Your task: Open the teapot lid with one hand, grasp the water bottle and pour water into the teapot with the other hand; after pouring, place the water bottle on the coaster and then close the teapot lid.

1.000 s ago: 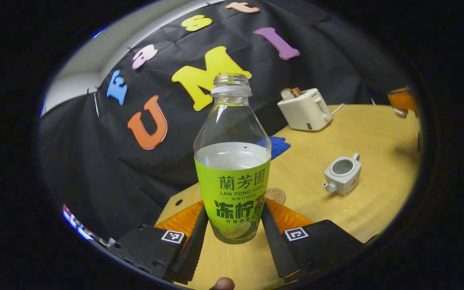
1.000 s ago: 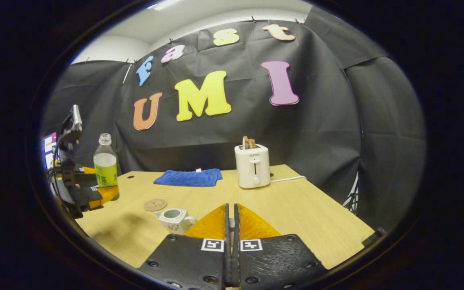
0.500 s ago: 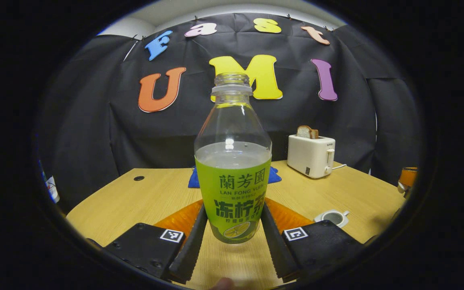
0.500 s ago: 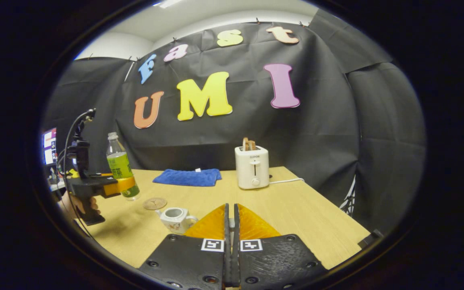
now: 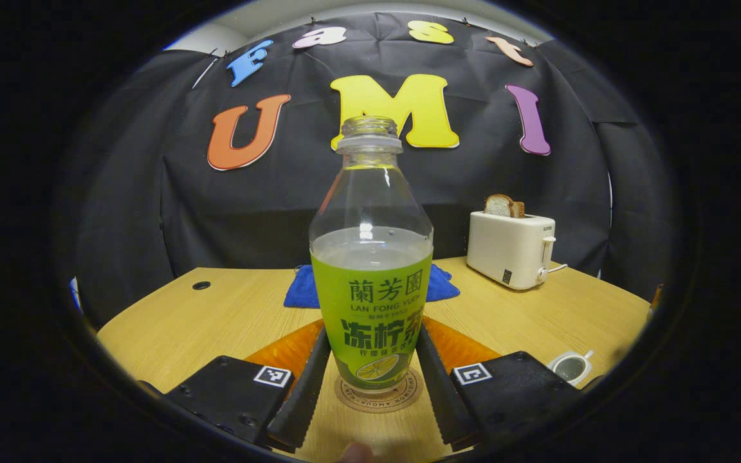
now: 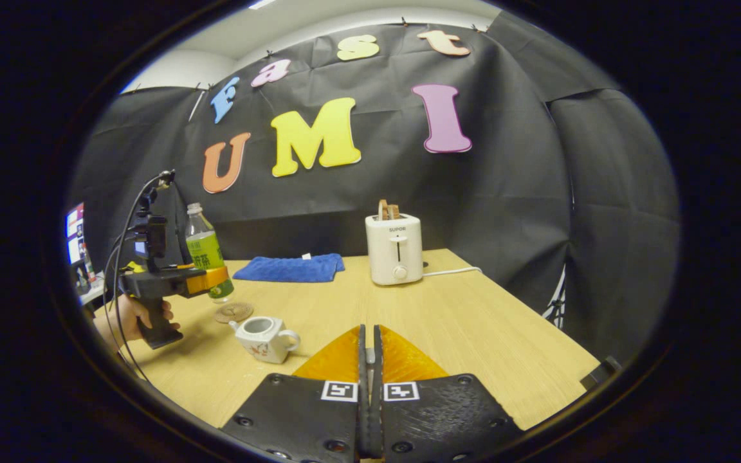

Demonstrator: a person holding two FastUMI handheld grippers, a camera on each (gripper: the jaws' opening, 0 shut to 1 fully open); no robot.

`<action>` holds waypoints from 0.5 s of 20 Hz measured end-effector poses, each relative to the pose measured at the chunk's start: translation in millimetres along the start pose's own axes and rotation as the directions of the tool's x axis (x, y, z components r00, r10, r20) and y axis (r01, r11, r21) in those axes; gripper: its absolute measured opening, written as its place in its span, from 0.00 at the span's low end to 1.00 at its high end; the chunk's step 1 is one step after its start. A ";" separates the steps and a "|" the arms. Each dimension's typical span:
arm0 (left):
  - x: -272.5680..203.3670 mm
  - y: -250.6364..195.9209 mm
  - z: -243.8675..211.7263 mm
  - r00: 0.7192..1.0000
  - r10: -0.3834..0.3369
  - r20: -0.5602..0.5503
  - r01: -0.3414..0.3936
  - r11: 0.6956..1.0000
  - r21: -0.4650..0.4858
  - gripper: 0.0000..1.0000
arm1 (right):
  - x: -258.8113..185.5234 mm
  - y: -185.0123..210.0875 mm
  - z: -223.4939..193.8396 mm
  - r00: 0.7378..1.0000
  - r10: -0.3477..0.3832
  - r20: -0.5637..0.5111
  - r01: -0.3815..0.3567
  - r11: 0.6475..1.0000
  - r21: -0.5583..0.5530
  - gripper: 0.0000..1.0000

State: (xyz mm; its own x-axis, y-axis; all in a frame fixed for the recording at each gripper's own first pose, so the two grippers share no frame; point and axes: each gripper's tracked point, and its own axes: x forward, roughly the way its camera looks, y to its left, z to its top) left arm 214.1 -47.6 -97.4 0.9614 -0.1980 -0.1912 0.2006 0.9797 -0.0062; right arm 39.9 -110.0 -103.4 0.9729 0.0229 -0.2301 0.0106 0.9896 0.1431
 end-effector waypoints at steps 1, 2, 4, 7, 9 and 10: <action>3.1 -0.8 -2.5 1.000 0.000 -0.003 0.000 1.000 -0.002 0.76 | 2.0 -0.5 -1.3 1.000 0.000 -0.002 0.000 1.000 0.001 0.00; 5.3 -1.3 -5.5 1.000 0.001 -0.007 -0.001 1.000 -0.005 0.76 | 2.8 -0.8 -1.9 1.000 0.000 -0.004 0.000 1.000 0.002 0.00; 9.8 -0.9 -10.7 1.000 0.006 -0.020 -0.006 1.000 -0.010 0.77 | 3.8 -0.7 -2.6 1.000 0.001 -0.003 -0.001 1.000 0.002 0.00; 12.9 0.7 -19.4 0.999 0.012 -0.039 -0.013 1.000 -0.012 0.77 | 5.8 1.2 -4.0 1.000 0.006 -0.008 -0.006 1.000 0.005 0.00; 13.8 -0.6 -21.3 0.999 0.008 -0.047 -0.009 1.000 -0.020 0.77 | 6.7 1.7 -5.4 1.000 0.009 -0.012 -0.009 1.000 0.006 0.00; 13.7 -1.0 -23.2 0.998 0.007 -0.055 -0.008 1.000 -0.018 0.77 | 7.4 1.9 -5.4 1.000 0.010 -0.013 -0.010 1.000 0.007 0.00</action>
State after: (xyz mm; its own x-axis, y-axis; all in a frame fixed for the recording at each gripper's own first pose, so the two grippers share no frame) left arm 222.7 -50.5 -122.9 0.9510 -0.1894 -0.2445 0.1896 0.9816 -0.0229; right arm 45.9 -107.3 -110.0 0.9699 0.0342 -0.2411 0.0029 0.9884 0.1518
